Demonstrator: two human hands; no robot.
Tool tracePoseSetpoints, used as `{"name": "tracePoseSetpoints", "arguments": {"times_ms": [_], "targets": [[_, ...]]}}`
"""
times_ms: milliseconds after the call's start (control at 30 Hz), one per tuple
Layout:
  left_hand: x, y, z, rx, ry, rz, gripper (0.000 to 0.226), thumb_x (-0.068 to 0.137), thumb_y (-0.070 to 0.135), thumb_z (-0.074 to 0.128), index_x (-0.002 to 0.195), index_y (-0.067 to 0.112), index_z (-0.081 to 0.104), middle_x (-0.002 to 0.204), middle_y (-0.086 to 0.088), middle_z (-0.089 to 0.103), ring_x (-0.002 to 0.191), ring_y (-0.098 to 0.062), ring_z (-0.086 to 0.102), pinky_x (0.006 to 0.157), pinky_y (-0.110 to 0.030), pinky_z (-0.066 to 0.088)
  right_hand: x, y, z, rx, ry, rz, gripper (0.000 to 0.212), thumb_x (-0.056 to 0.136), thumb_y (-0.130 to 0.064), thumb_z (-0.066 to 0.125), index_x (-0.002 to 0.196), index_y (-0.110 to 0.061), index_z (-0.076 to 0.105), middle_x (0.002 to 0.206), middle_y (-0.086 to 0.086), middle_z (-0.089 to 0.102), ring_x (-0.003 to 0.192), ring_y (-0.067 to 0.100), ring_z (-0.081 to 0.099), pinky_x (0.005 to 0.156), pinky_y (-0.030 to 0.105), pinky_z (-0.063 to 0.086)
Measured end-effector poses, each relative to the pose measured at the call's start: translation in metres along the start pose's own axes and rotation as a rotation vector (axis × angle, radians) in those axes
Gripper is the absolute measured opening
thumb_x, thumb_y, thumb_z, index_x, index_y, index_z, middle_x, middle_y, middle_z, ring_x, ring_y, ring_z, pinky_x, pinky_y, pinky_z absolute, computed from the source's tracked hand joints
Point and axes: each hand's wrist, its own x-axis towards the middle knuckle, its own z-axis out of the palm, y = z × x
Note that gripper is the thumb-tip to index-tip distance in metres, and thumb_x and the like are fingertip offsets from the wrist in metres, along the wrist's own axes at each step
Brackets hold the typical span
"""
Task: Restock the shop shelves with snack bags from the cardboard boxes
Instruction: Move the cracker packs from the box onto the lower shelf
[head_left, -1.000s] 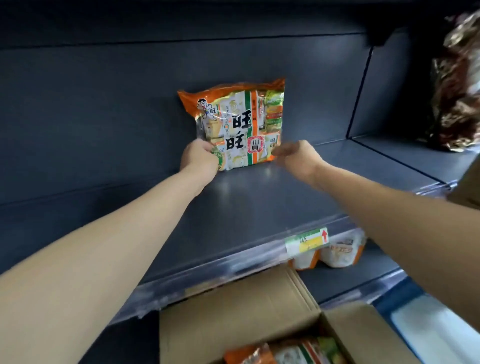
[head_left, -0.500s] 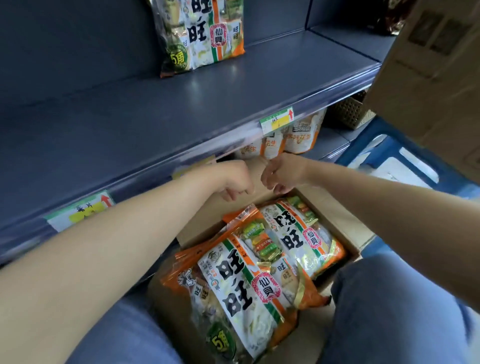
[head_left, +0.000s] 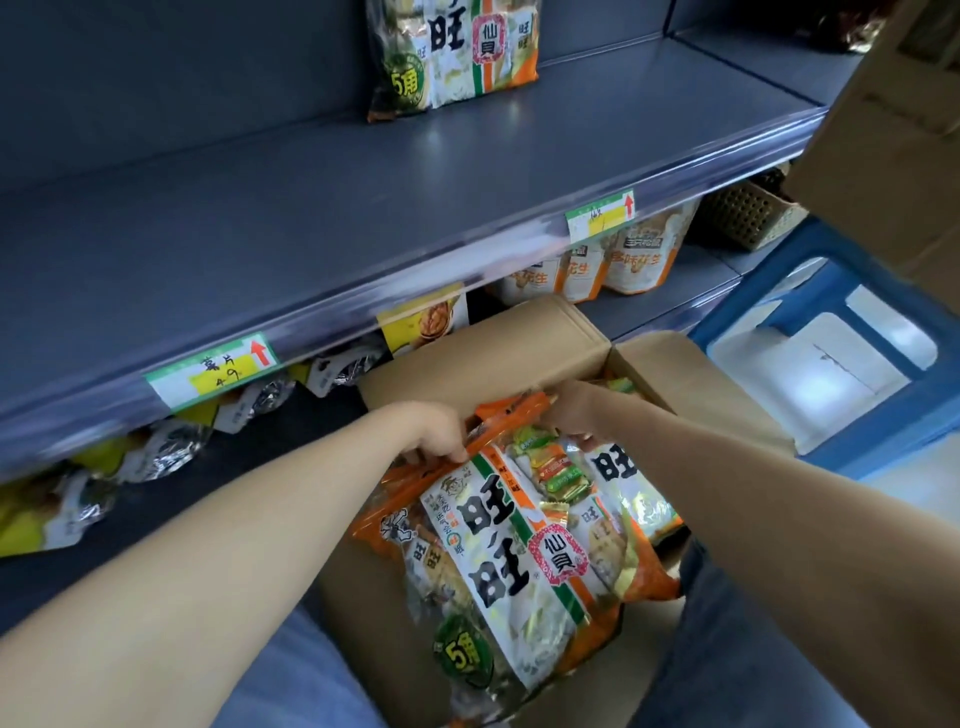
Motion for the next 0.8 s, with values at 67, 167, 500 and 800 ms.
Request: {"name": "tracePoseSetpoints", "arguments": {"times_ms": [67, 167, 500, 800], "targets": [[-0.002, 0.003, 0.004, -0.016, 0.013, 0.018, 0.042, 0.096, 0.013, 0.052, 0.137, 0.006, 0.048, 0.137, -0.013, 0.052, 0.122, -0.029, 0.052, 0.095, -0.036, 0.048, -0.001, -0.003, -0.002, 0.021, -0.044, -0.014, 0.031, 0.098, -0.017, 0.045, 0.120, 0.004, 0.052, 0.095, 0.015, 0.059, 0.084, 0.026, 0.059, 0.095, 0.046, 0.051], [-0.007, 0.009, -0.005, -0.039, 0.011, 0.052, 0.036, 0.095, 0.007, 0.052, 0.131, 0.003, 0.053, 0.134, -0.013, 0.054, 0.118, -0.030, 0.056, 0.084, -0.033, 0.053, -0.011, -0.006, -0.016, 0.183, -0.142, -0.099, 0.026, 0.100, -0.016, 0.045, 0.121, -0.002, 0.050, 0.103, 0.011, 0.057, 0.085, 0.023, 0.056, 0.087, 0.039, 0.049], [-0.072, 0.063, -0.087, -0.062, 0.267, 0.368, 0.034, 0.097, 0.021, 0.053, 0.130, 0.013, 0.057, 0.133, -0.007, 0.056, 0.106, -0.025, 0.055, 0.086, -0.033, 0.045, -0.054, -0.003, -0.112, 0.538, -0.072, -0.310, 0.022, 0.100, -0.015, 0.043, 0.083, -0.020, 0.056, 0.080, 0.004, 0.049, 0.062, 0.014, 0.042, 0.061, 0.025, 0.037], [-0.128, 0.067, -0.158, -0.364, 0.344, 0.518, 0.035, 0.088, 0.041, 0.062, 0.110, 0.015, 0.069, 0.105, -0.004, 0.074, 0.095, -0.023, 0.071, 0.087, -0.038, 0.057, -0.112, -0.052, -0.206, 0.836, 0.301, -0.577, 0.028, 0.102, -0.014, 0.038, 0.082, -0.018, 0.058, 0.058, -0.005, 0.067, 0.054, 0.009, 0.062, 0.057, 0.023, 0.053]]}}
